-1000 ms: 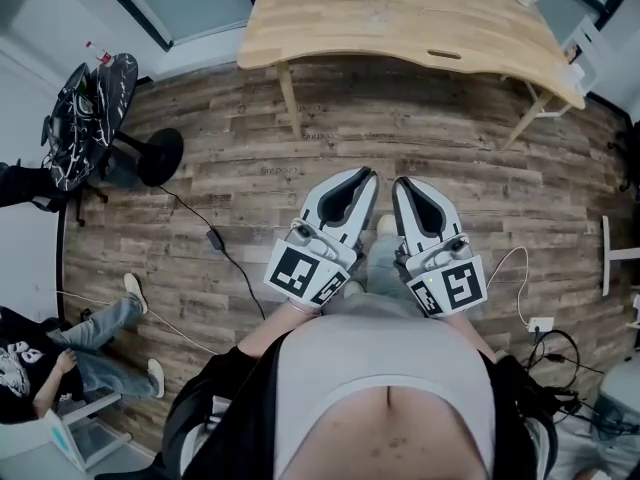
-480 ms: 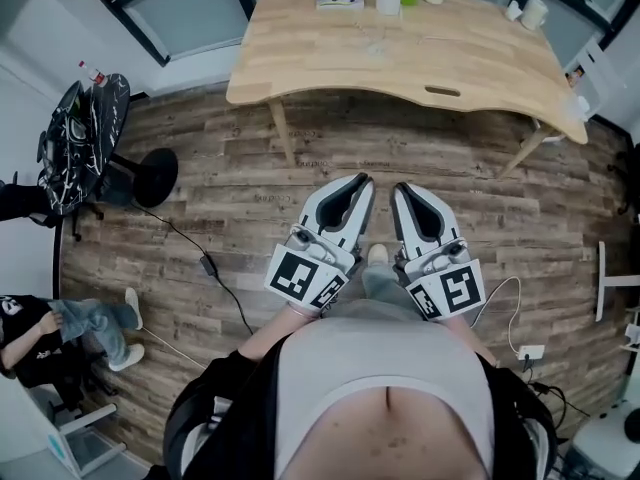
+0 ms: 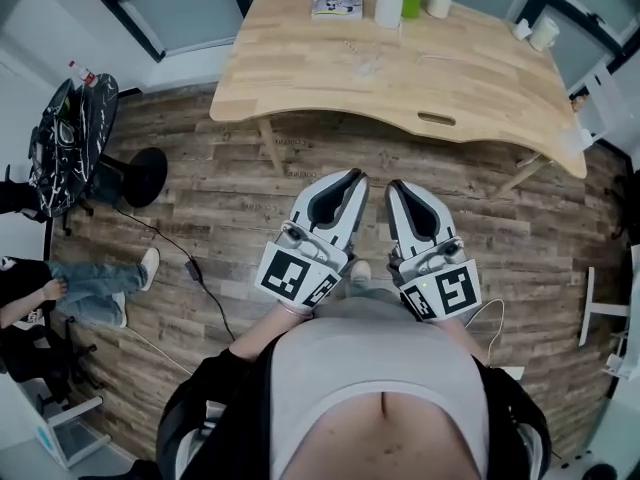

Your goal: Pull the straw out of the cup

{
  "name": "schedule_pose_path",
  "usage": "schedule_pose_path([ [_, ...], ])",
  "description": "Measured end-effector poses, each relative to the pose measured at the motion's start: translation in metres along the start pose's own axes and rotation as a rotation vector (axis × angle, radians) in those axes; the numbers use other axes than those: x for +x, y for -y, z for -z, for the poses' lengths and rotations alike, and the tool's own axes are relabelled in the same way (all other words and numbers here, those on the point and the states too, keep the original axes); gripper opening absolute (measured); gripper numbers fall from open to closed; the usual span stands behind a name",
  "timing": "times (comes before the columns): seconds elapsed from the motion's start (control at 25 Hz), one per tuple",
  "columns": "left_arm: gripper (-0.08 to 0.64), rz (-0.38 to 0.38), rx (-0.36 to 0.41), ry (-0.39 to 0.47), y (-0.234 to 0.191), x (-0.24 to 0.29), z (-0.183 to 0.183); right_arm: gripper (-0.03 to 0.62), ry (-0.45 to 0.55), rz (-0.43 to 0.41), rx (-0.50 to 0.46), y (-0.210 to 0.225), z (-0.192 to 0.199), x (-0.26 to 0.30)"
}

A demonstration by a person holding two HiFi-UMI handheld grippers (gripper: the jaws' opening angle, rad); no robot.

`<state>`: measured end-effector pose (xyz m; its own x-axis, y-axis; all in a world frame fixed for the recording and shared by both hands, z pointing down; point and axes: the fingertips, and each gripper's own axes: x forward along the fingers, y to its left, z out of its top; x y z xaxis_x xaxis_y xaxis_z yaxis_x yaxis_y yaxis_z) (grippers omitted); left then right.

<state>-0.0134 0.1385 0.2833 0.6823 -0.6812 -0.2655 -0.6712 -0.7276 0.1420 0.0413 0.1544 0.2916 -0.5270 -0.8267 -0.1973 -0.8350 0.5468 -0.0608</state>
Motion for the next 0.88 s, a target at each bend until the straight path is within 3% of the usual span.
schedule_pose_path([
  [0.48,0.032,-0.027,-0.008,-0.004,-0.017,0.047,0.018,0.031,-0.024,-0.027,0.016,0.049,0.012,0.029],
  [0.88,0.032,-0.033,0.004,-0.005,-0.036,0.062,0.013,0.031,-0.022,-0.035,0.049,0.058,0.013,0.051],
])
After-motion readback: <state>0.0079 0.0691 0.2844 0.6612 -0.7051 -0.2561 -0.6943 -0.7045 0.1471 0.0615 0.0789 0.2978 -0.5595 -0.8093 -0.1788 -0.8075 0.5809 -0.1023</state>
